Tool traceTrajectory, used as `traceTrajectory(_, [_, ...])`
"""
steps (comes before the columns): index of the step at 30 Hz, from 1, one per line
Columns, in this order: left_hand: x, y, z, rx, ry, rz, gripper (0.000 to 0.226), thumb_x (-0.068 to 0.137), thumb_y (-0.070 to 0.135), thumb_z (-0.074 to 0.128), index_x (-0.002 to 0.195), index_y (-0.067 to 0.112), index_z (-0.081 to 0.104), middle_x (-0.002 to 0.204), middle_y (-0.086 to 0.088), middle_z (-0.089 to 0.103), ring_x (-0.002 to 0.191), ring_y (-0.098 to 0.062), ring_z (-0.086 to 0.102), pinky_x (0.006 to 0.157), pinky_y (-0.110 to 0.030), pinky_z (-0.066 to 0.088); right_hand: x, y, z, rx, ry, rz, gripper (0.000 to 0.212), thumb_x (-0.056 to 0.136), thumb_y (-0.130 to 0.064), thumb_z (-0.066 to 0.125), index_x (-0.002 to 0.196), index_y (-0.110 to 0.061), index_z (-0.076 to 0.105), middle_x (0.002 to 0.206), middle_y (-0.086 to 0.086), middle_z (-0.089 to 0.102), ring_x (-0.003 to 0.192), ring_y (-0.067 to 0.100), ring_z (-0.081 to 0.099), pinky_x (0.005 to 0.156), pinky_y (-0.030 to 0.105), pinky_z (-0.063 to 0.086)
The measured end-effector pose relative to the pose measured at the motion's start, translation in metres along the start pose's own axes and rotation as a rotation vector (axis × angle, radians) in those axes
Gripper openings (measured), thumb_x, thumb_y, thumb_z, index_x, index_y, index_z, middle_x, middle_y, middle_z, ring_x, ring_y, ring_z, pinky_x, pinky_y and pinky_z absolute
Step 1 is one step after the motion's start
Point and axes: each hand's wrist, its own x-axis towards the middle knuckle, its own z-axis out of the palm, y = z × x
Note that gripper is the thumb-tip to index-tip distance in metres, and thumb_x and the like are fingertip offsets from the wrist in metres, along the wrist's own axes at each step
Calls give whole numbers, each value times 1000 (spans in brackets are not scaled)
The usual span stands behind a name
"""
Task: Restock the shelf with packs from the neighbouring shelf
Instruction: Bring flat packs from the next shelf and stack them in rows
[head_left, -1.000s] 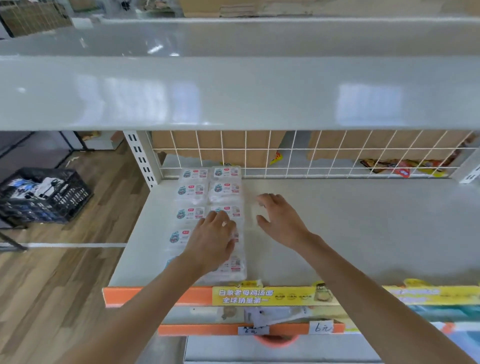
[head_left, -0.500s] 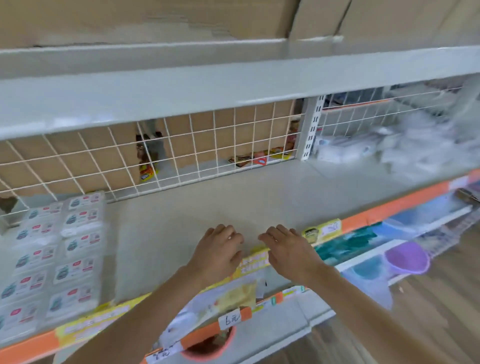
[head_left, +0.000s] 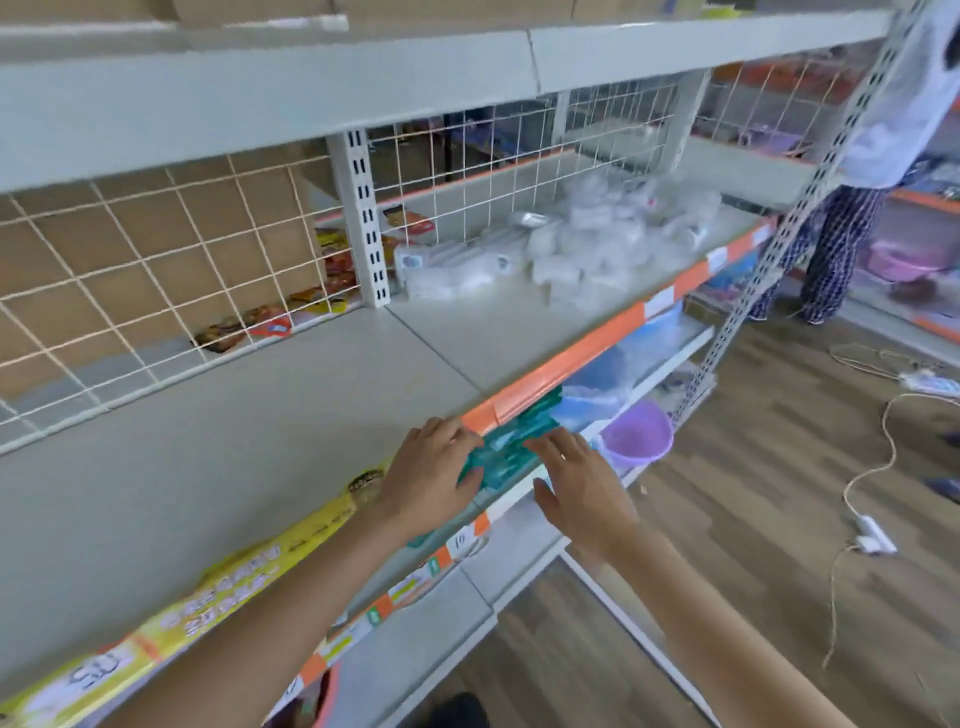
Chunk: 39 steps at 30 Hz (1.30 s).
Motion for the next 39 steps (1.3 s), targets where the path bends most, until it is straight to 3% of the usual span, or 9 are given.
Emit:
traceTrajectory(3, [39,4,13,-72,-9,9,36,78,32,44,94,11,67,88,-4,61,79,-27,59,67,-34,51,13,28,-1,47,13,36,42,74,-7,60,116,-7,57,112,12,56,100,34,53,77,46,49])
traceTrajectory(6, [82,1,28,-112,15,19,23,77,19,59,97,10,67,90,-5,60,78,-26,58,67,-38,52,33,60,0,37,-6,59,42,79,-8,57,121,-6,55,113,12,56,104,33,53,80,45,48])
traceTrajectory(10, [150,-1,47,-169,16,-29,31,78,24,54,104,11,65,101,-6,60,93,-28,57,81,-40,49,75,111,-10,4,6,89,41,73,-4,61,114,-4,59,105,15,58,97,37,56,71,46,50])
traceTrajectory(20, [282,0,84,-223,-41,-1,43,85,14,55,126,6,48,134,-7,43,125,-24,38,100,-38,37,161,183,-24,34,-2,130,41,87,-13,54,127,-10,50,124,7,51,115,26,46,91,33,41])
traceTrajectory(23, [297,-4,93,-107,-108,34,55,82,14,55,134,3,40,144,-12,35,136,-26,28,109,-38,30,176,203,-24,51,-40,124,40,85,-12,55,125,-9,52,120,8,52,113,28,48,90,39,43])
traceTrajectory(26, [294,-5,99,-54,-59,-16,55,73,11,57,126,1,49,131,-16,49,127,-32,41,107,-39,33,201,218,-24,74,-62,81,39,81,-6,58,120,-5,56,115,14,55,106,35,51,87,45,44])
traceTrajectory(29, [289,-3,96,37,-13,-85,52,68,16,57,118,2,53,111,-16,53,107,-37,50,98,-41,38,232,217,-25,79,-87,15,40,85,-11,56,125,-7,52,121,11,51,114,31,45,90,41,43])
traceTrajectory(33, [280,-5,90,208,-99,-197,63,86,31,50,142,12,30,124,-10,41,117,-30,36,104,-38,23,278,215,-28,125,-89,-89,41,86,-15,58,126,-6,50,124,10,48,116,29,42,90,38,42])
traceTrajectory(39, [268,-3,90,47,-29,-232,44,81,22,59,123,14,48,124,-14,39,118,-30,33,101,-40,33,313,221,-9,-37,-237,-29,60,92,-30,52,141,-13,24,140,6,33,128,24,29,91,37,41])
